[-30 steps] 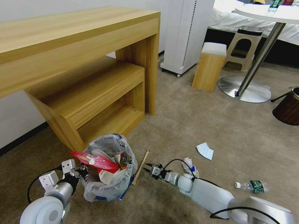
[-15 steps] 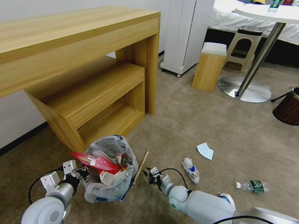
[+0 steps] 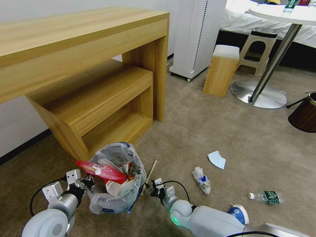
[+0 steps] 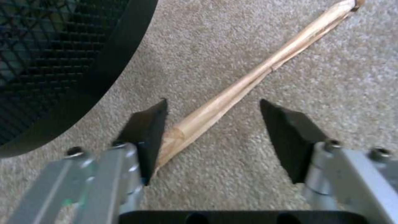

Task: Pick up the trash bin and place the garbage on the floor into it.

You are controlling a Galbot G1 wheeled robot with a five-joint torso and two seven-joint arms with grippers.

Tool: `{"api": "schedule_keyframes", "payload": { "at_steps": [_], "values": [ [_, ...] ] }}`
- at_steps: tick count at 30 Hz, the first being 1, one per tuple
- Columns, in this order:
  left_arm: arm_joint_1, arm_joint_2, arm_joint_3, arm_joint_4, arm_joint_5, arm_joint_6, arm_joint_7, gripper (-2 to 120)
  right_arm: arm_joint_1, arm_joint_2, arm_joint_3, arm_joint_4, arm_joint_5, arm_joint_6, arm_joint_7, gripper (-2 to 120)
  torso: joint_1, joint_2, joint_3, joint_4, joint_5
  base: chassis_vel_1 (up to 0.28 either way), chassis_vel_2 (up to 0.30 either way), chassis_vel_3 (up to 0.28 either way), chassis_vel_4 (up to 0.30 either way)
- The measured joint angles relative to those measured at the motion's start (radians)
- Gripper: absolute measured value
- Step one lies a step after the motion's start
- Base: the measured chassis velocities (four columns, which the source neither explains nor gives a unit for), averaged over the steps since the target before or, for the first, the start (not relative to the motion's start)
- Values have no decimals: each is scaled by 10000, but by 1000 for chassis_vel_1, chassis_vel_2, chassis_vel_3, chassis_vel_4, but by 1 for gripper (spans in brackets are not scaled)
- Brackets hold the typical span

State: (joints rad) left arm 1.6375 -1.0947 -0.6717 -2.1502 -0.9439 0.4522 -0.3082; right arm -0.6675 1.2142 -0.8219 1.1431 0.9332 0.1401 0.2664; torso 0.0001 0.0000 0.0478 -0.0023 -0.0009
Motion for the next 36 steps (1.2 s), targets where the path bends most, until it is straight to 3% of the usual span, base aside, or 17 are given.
{"api": "schedule_keyframes", "payload": {
  "at_steps": [5,20,36],
  "values": [
    [45,-14,-8,-78,0,0,0,0,0,143,83,-22,292,-79,41,68,0,0,0,0,0,0,0,0,0],
    [93,-35,9,-113,28,0,-6,0,-399,460,826,118,1671,-154,481,61,0,0,0,0,0,0,0,0,0],
    [242,-67,-36,-315,35,20,-21,0,-543,1009,959,-738,1735,-15,541,52,0,0,0,1,1,0,0,0,0]
  ]
}}
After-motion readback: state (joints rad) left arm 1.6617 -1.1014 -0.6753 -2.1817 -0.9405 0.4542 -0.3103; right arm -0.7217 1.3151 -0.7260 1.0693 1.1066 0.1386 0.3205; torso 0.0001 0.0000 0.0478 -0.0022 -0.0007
